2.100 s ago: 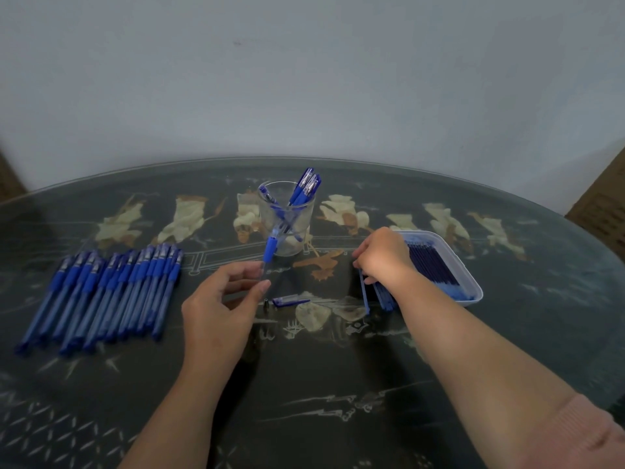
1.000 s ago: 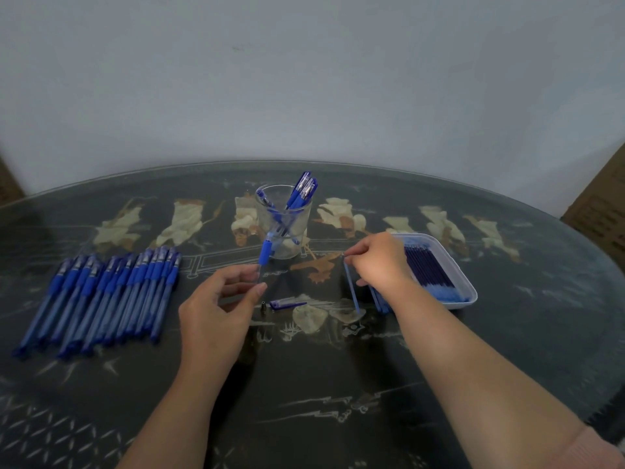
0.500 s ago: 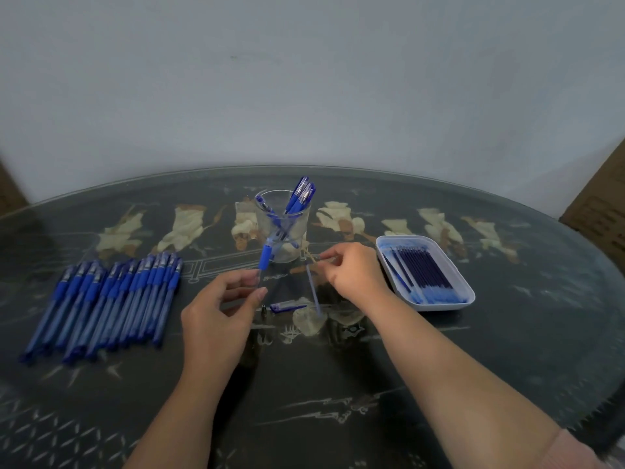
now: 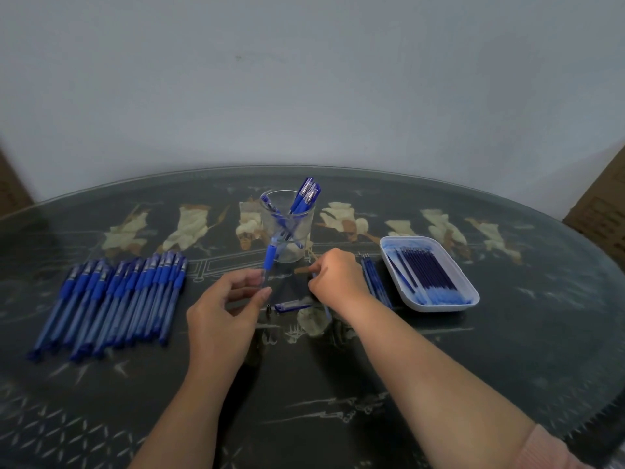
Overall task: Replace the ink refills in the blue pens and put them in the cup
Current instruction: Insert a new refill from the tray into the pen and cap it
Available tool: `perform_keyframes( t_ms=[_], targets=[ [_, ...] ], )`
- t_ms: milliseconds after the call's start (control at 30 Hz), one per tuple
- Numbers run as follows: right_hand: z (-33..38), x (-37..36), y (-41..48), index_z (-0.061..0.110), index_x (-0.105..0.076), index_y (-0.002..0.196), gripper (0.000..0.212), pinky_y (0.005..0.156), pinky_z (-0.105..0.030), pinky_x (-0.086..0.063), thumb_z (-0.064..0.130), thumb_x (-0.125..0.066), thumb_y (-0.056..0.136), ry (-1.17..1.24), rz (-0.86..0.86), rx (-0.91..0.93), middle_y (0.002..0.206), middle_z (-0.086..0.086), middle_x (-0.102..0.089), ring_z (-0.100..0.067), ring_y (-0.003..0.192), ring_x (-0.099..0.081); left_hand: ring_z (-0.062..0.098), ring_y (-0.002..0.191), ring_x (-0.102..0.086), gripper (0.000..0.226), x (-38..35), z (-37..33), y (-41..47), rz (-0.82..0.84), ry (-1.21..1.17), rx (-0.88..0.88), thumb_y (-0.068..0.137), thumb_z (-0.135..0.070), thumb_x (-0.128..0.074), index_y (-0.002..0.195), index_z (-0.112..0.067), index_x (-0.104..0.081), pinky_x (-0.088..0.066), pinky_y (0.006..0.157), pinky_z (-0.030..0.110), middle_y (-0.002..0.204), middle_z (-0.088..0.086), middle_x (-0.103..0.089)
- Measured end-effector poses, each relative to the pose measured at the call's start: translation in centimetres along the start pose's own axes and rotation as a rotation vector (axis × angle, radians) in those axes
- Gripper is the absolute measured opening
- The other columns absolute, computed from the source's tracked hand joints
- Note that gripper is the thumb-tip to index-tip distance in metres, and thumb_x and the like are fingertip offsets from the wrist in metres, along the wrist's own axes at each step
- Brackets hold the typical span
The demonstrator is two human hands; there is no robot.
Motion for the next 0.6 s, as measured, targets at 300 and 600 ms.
perform_keyframes(
  t_ms=[300,600],
  targets=[
    [-1.8,1.9,0.3,0.020,-0.073,0.114,0.029,0.083,-0.028,-0.053,0.015,-0.069,0.086,0.068,-0.085,-0.070,0.113,-0.005,-0.071,-0.022,0.102,-0.067,-0.001,0.088,-0.067,0.031,0.0,0.3,0.1,0.001,-0.026,0.008,0.077,-0.006,-0.077,0.095,-0.030,-0.069,-0.051,0.075,0.008,0.094,-0.009,-0.071],
    [-5.6,5.3,0.9,0.022,-0.071,0.117,0.033,0.066,-0.025,-0.042,0.007,-0.060,0.090,0.092,-0.138,-0.187,0.112,-0.004,-0.071,-0.024,0.096,-0.065,-0.003,0.088,-0.066,0.030,-0.1,0.2,0.0,0.014,0.004,-0.002,0.078,-0.008,-0.077,0.098,-0.028,-0.069,-0.051,0.073,0.007,0.093,-0.011,-0.070]
  ],
)
Point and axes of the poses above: each hand's wrist, its own y-axis towards the middle knuckle, its own x-axis out of the back of the hand, z = x × y, the point moved 10 cm from there along y, towards the middle knuckle
